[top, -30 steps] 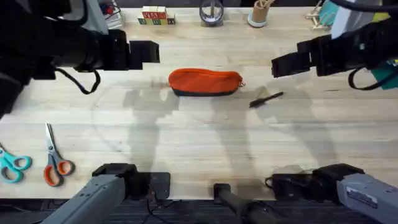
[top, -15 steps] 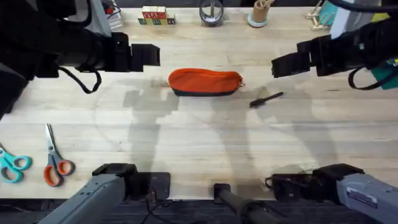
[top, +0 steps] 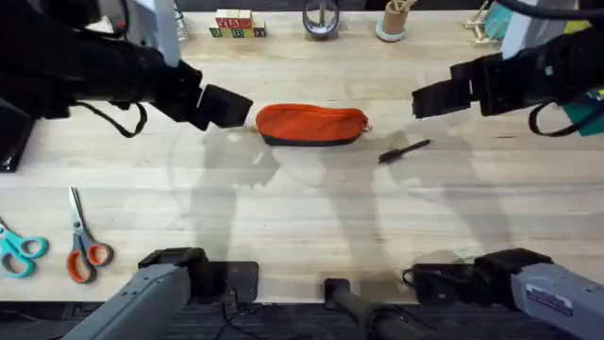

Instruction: Unzip the bag, pick up the pens from the table one at a time and place them inside, then zip the bag closed.

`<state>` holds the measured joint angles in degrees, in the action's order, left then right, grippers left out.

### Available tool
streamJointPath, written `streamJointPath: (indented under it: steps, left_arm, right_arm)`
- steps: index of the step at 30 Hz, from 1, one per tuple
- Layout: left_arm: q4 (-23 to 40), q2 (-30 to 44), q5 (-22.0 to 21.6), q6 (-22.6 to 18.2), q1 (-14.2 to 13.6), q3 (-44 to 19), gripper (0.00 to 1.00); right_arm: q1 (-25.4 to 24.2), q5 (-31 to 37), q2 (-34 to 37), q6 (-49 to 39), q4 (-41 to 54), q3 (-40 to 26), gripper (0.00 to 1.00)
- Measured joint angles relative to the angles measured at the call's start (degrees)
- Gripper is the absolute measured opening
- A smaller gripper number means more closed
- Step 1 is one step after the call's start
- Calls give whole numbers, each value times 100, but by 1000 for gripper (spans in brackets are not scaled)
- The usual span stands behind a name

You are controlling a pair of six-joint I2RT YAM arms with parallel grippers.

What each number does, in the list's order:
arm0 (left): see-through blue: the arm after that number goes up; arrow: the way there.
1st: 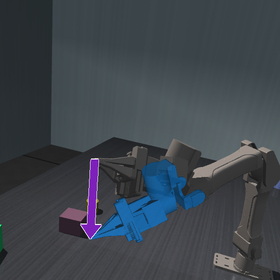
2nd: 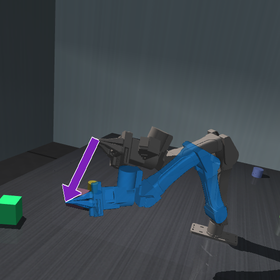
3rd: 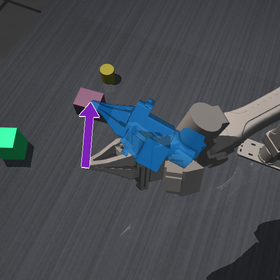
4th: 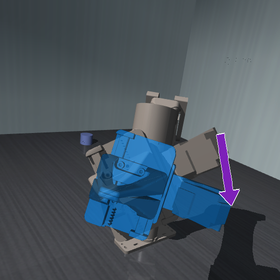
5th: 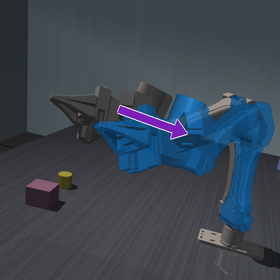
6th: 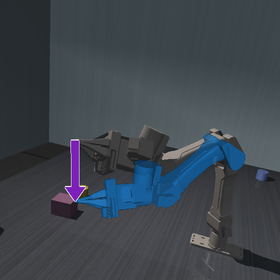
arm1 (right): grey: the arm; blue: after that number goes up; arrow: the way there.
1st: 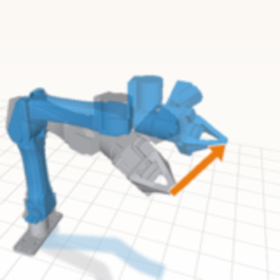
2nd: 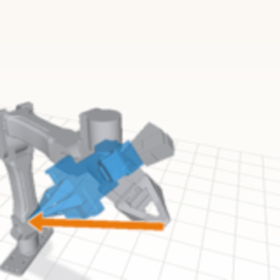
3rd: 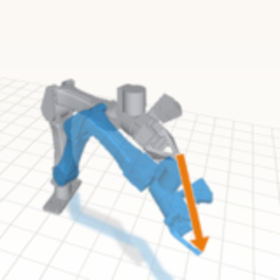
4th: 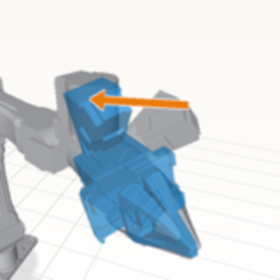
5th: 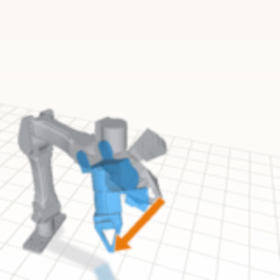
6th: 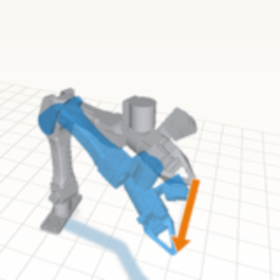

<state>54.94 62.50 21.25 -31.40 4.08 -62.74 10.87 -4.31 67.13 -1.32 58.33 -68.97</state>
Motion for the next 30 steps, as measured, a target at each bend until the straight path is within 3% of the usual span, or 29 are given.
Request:
streamJointPath:
  steps: [7, 12, 30]
  left_arm:
    - [15, 285, 1598, -1287, 686, 0, 991]
    - [13, 590, 2447, -2084, 946, 0, 991]
    - [190, 2254, 4303, -4439, 1485, 0, 991]
  right_arm:
    - [0, -1, 0, 0, 0, 0, 997]
    - [0, -1, 0, -2, 0, 0, 998]
    - [0, 1, 0, -2, 7, 0, 997]
